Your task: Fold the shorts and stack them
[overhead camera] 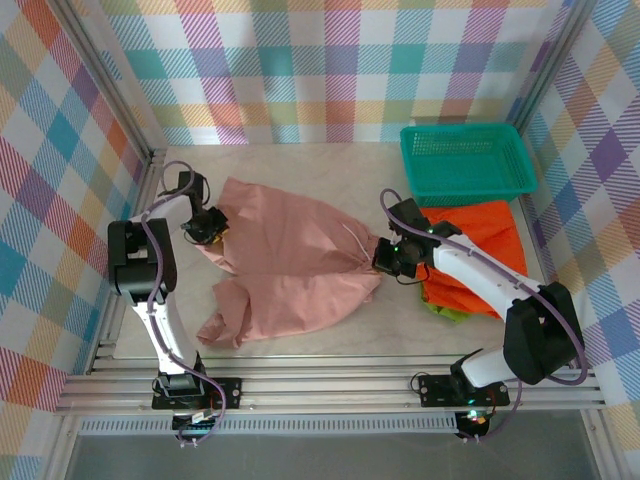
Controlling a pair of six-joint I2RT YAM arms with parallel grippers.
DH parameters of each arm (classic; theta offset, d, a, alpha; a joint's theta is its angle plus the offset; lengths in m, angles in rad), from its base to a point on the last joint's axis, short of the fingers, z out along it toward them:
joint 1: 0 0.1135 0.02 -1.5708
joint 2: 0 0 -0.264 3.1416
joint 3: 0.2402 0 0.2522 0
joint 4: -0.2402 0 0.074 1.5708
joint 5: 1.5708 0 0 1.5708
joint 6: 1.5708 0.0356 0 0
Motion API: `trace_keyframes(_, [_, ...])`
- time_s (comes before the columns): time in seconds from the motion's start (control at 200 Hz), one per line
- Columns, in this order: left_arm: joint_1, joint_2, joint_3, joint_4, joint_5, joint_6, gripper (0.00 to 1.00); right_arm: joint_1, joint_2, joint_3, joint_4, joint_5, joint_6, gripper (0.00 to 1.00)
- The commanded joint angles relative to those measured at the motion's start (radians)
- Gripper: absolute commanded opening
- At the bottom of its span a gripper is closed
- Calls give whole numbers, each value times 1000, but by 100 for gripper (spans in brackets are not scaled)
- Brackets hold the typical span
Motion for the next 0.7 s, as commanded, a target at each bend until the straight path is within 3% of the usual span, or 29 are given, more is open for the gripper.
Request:
trace_keyframes(0.0, [14,2,0,0,-23,1,3,-16,-24,-17,3,-4,-31,0])
trace_keyframes(0.305, [111,-52,188,-159,-44,123,0,-70,-66,-26,-53,51,-72,0])
trace_keyframes(0.475, [198,-85,190,-127,69,119,34,-71,-108,-41,-72,65,-92,0])
trace_keyframes(0.575, [202,-133,182,-111,115,114,53,-70,-133,-56,-72,51,-96,0])
trace_keyframes(0.695, [203,-199,147,-127,170,103,57,-71,-148,-74,-51,27,-97,0])
